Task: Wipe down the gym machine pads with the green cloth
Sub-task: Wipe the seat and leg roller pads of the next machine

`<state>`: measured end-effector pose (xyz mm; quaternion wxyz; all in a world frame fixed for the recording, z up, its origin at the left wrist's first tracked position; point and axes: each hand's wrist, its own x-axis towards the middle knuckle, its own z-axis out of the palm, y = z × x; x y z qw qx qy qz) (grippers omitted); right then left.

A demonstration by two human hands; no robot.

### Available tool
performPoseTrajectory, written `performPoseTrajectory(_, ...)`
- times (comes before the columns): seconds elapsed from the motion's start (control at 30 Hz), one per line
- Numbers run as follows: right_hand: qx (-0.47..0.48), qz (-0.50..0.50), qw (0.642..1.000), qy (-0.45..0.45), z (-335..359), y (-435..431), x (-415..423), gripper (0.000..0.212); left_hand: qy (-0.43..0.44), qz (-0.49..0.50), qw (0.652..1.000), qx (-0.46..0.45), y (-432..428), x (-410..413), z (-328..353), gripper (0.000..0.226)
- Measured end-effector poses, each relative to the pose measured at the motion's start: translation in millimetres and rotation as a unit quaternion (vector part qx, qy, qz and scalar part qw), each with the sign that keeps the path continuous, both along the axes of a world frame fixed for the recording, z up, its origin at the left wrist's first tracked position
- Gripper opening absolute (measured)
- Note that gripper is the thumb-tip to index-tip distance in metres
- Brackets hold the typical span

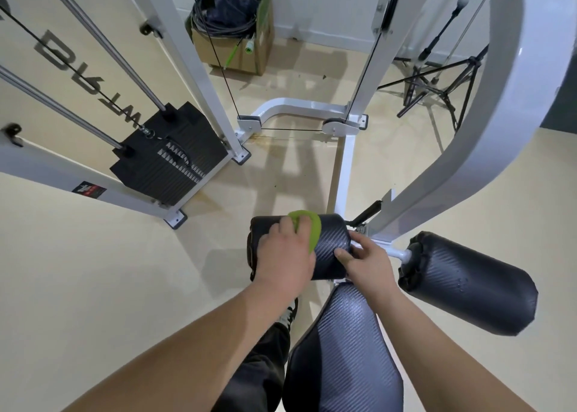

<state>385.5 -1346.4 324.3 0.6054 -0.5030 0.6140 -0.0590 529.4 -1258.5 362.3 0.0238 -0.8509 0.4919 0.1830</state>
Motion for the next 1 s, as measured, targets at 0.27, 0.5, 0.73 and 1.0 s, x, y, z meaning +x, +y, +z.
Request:
performPoseTrajectory(0.27, -0.003, 0.049, 0.998, 0.043, -10.8, -9.2, -0.6, 0.050, 0.032, 0.135, 0.990, -0.018, 11.5, 68.7, -8.0, 0.050)
performPoseTrajectory(0.5, -0.102, 0.125, 0.982, 0.100, -5.5, 3.7, -3.7, 0.027, 0.126, 0.008, 0.992, -0.021, -62.0, -31.0, -9.8, 0.053)
performPoseTrajectory(0.73, -0.023, 0.050, 0.998, 0.040, -6.9, 0.4, -6.3, 0.048, 0.062, 0.068, 0.996, -0.001, -5.2, 56.2, -9.1, 0.054)
performPoseTrajectory(1.0, -0.027, 0.024, 0.999, 0.019, -12.1, 17.9, -15.7, 0.037, 0.073, 0.049, 0.996, 0.006, -39.0, -1.8, -6.5, 0.048)
